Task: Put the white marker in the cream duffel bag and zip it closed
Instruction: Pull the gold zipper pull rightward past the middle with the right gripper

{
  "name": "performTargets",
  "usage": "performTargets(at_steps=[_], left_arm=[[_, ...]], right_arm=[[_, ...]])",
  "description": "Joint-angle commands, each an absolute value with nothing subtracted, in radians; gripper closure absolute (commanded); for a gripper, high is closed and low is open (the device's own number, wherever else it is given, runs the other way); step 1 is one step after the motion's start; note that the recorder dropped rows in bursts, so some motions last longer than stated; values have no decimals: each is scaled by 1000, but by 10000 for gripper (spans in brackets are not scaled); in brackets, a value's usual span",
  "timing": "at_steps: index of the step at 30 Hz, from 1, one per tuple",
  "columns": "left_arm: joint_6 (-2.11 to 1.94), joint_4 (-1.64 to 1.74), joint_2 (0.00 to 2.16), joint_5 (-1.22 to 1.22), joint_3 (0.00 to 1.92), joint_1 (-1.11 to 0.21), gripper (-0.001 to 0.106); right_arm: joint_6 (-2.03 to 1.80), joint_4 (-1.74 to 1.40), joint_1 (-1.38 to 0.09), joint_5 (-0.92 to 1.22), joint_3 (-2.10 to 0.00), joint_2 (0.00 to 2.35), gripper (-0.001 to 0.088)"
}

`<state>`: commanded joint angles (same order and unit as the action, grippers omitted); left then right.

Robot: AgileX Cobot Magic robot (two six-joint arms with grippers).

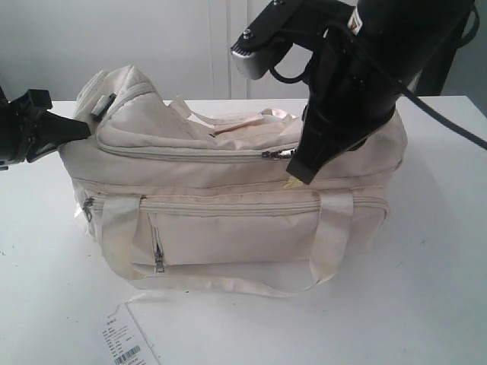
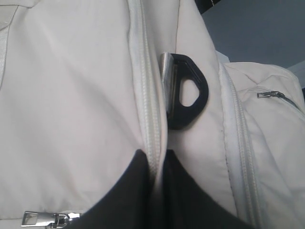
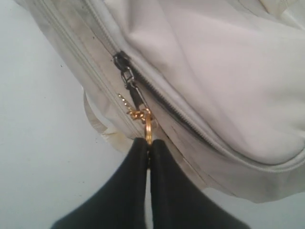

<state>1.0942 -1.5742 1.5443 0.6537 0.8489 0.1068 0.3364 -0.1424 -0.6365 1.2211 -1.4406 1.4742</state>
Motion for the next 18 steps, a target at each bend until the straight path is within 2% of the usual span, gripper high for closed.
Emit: performTargets(at_steps=[18], left_arm=[[1096, -1574, 1544, 656, 849, 107, 1053]], right_arm=[[337, -151, -572, 1221, -1441, 1453, 868]])
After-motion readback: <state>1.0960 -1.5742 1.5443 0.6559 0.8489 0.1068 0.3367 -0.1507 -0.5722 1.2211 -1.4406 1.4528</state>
